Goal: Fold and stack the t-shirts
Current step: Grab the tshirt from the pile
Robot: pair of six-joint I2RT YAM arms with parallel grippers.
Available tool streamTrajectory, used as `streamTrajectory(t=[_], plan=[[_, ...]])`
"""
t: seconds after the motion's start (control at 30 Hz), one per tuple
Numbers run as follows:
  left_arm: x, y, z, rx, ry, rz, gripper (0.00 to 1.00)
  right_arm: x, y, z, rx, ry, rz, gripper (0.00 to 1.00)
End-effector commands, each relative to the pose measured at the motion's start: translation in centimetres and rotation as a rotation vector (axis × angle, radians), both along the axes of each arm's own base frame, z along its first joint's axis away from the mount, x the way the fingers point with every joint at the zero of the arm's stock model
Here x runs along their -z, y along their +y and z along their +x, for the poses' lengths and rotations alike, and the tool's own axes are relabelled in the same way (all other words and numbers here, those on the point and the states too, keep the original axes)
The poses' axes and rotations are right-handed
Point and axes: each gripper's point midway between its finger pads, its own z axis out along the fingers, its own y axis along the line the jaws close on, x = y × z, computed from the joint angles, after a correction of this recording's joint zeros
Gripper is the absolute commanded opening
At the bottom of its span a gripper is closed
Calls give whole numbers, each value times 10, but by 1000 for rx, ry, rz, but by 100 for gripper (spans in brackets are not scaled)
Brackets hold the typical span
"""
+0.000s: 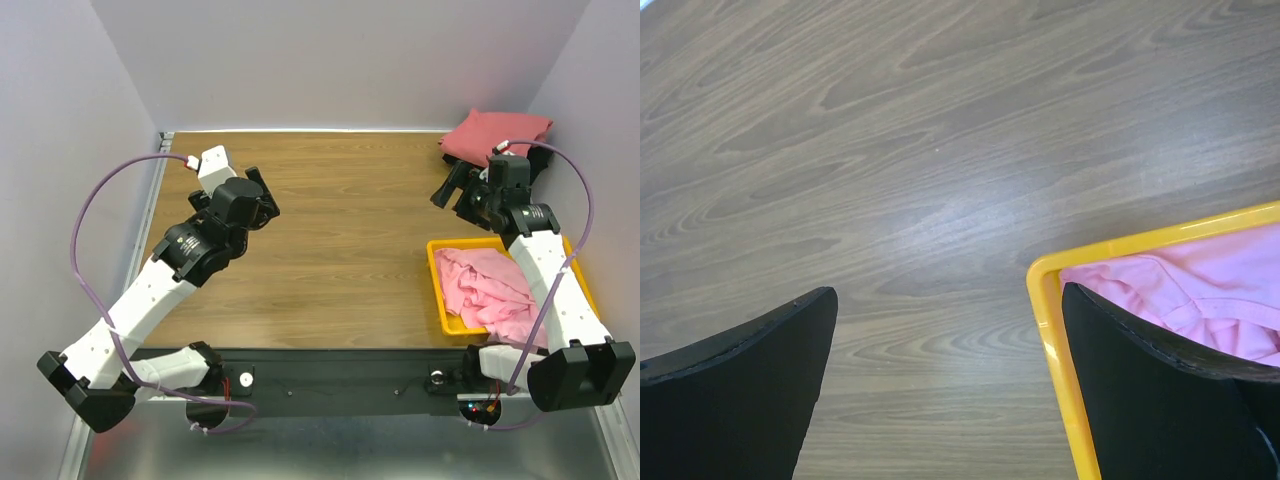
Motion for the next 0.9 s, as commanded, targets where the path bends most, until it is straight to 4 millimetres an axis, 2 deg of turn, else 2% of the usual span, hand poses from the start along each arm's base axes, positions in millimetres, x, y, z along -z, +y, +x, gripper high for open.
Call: streamTrajectory(t=[0.0, 0.27, 0.43, 0.57, 0.7, 0.87], plan=[[-22, 6, 3, -42, -56, -32, 95, -12, -1, 4, 15, -50, -8, 100], [-20, -5, 4, -20, -58, -100, 96, -11, -3, 2, 9, -50, -23, 100], [-7, -11, 4, 1, -31, -124, 98, 3, -12, -4, 53, -23, -50, 100], [3, -13, 2, 12, -3, -135, 98, 25, -19, -18, 115, 49, -47, 100], [8, -9, -1, -2, 8, -149, 98, 50, -50, -43, 251, 181, -169, 100], [14, -10, -2, 15, 6, -161, 99, 89, -61, -70, 279, 372, -238, 100]])
